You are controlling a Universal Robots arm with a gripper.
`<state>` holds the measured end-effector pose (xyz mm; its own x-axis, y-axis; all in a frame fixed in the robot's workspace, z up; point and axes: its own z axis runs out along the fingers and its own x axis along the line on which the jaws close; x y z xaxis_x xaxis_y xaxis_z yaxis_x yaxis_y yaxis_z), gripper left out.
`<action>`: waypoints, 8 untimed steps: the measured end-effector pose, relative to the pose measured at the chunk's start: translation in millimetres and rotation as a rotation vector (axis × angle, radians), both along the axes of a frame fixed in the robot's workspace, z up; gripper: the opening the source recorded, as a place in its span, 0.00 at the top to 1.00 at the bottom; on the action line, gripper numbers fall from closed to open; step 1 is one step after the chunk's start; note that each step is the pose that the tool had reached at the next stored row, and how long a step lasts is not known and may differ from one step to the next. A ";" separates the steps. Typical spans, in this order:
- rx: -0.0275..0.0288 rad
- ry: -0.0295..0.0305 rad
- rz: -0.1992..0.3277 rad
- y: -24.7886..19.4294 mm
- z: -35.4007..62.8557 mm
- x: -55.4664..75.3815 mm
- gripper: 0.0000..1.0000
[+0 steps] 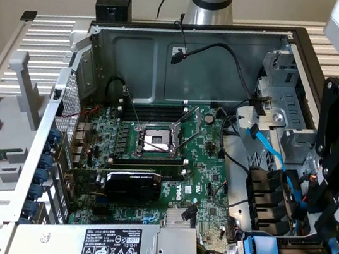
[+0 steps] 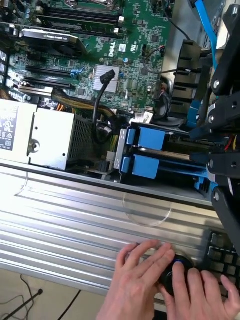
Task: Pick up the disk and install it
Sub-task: 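Insert the first disk wire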
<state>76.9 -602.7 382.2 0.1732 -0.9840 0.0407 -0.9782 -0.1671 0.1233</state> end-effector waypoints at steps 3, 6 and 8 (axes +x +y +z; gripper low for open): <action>-0.0002 -0.0022 0.000 0.2 0.1 -0.3 0.68; 0.0024 -0.0130 0.000 -1.5 -0.3 -1.3 0.68; 0.0088 -0.0131 0.000 -8.3 -0.6 -1.2 0.68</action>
<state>75.7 -611.0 381.5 0.1727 -0.9844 0.0343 -0.9797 -0.1681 0.1090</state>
